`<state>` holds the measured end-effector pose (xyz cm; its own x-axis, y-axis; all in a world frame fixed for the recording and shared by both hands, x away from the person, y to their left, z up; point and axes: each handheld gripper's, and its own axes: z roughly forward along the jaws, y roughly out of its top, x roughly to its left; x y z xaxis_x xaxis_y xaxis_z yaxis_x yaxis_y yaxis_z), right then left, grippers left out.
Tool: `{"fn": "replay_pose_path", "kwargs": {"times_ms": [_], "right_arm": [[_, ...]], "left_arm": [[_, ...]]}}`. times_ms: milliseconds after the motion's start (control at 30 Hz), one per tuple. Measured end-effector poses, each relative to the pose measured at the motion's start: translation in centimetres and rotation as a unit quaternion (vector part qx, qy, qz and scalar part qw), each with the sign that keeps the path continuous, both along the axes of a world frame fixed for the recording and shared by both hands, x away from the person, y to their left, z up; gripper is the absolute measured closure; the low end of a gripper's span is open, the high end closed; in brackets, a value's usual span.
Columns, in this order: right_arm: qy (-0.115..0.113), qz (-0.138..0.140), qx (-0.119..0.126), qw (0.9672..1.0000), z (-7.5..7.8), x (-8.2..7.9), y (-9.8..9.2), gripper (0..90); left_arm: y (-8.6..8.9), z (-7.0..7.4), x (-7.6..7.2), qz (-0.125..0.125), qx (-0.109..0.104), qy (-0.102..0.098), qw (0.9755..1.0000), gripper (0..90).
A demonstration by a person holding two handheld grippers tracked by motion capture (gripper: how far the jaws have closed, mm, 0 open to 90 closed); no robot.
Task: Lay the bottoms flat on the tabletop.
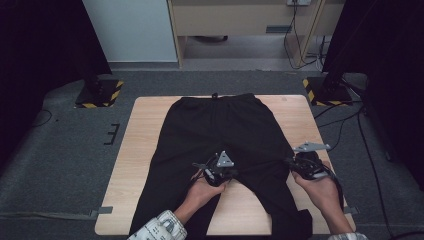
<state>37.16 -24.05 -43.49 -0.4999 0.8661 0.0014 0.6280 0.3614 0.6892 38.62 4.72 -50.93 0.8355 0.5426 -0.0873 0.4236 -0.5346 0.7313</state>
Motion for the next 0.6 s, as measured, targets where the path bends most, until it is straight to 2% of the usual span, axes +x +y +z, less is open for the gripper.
{"fn": "replay_pose_path", "kwargs": {"times_ms": [100, 167, 267, 300, 367, 433, 500, 567, 600], "right_arm": [[-0.006, 0.021, -0.016, 0.9996, 0.7, 1.3, 3.3, 88.6], [0.001, 0.033, -0.026, 0.9991, 0.1, 2.4, 6.1, 88.5], [0.023, 0.053, -0.042, 0.9975, -2.3, 3.9, 10.9, 88.2], [0.024, 0.054, -0.044, 0.9973, -2.9, 4.2, 11.8, 87.9], [0.031, 0.054, -0.045, 0.997, -4.5, 5.0, 13.7, 86.8], [0.034, 0.061, -0.037, 0.9969, -6.0, 5.8, 14.9, 83.3], [0.04, 0.061, -0.028, 0.997, -7.3, 6.3, 15.3, 75.3], [0.037, 0.066, -0.011, 0.9971, -7.5, 6.2, 15.2, 65.9], [0.029, 0.069, -0.002, 0.9972, -7.1, 5.9, 14.7, 61.3]], "left_arm": [[0.7, -0.3, 0.3, 0.021, -0.002, 0.009, 0.9997, 82.6], [1.2, -0.3, 0.6, 0.038, -0.003, 0.014, 0.9992, 73.8], [2.3, 0.0, 0.7, 0.063, -0.013, 0.016, 0.9978, 70.7], [2.8, 0.1, 0.7, 0.074, -0.015, 0.015, 0.997, 67.9], [3.8, 0.1, 0.6, 0.078, -0.017, 0.022, 0.9965, 65.6], [4.7, 0.2, 0.5, 0.082, -0.022, 0.023, 0.9961, 65.6], [5.0, 0.2, 0.6, 0.081, -0.019, 0.022, 0.9963, 65.7], [5.0, 0.0, 0.7, 0.08, -0.018, 0.023, 0.9964, 66.3], [5.0, 0.0, 0.7, 0.078, -0.017, 0.024, 0.9965, 67.4]]}}
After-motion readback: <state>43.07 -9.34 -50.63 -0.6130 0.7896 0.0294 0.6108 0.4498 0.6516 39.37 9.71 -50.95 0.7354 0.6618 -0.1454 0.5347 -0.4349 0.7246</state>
